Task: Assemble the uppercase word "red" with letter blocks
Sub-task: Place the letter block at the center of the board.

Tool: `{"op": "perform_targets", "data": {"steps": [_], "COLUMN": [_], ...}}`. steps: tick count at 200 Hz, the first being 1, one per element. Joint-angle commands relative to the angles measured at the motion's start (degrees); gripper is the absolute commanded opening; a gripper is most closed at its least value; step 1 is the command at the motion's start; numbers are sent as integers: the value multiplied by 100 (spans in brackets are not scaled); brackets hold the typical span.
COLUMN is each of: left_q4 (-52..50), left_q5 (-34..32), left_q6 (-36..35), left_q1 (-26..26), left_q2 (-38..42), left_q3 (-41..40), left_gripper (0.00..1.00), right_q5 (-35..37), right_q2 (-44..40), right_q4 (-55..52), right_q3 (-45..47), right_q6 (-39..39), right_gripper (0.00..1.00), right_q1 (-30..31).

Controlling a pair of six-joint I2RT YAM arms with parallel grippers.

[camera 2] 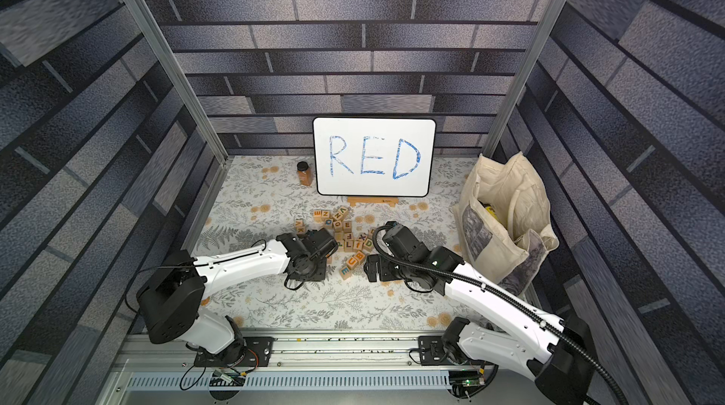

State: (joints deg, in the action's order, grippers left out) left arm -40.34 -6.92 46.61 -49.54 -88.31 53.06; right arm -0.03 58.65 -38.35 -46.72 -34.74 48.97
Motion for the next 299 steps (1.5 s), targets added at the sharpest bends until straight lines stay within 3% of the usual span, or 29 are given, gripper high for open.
{"op": "perform_targets", "data": {"steps": [1, 108, 157, 254, 299], "left_q4": [-146, 313, 400, 271, -91], "left_q5": [-192, -65, -13, -95, -215], "left_q6": [303, 934, 916, 680, 384], "left_q1": [-122, -324, -326, -320, -261], "left_q2": [191, 356, 387, 428, 626], "left_q3": [-136, -763, -885, -681, -364], "left_gripper": [24, 26, 36, 69, 100], "right_q5": [178, 519, 609, 842, 941], "right_q2": [-110, 16, 114, 113, 235], "right_q4": [-50, -32, -3, -110, -131], "right_q3": [124, 139, 114, 67, -82], "right_q6": [-201, -477, -563, -669, -609], "right_gripper": [100, 100, 100, 100, 100], "right_q1": [159, 749, 873, 949, 948]}}
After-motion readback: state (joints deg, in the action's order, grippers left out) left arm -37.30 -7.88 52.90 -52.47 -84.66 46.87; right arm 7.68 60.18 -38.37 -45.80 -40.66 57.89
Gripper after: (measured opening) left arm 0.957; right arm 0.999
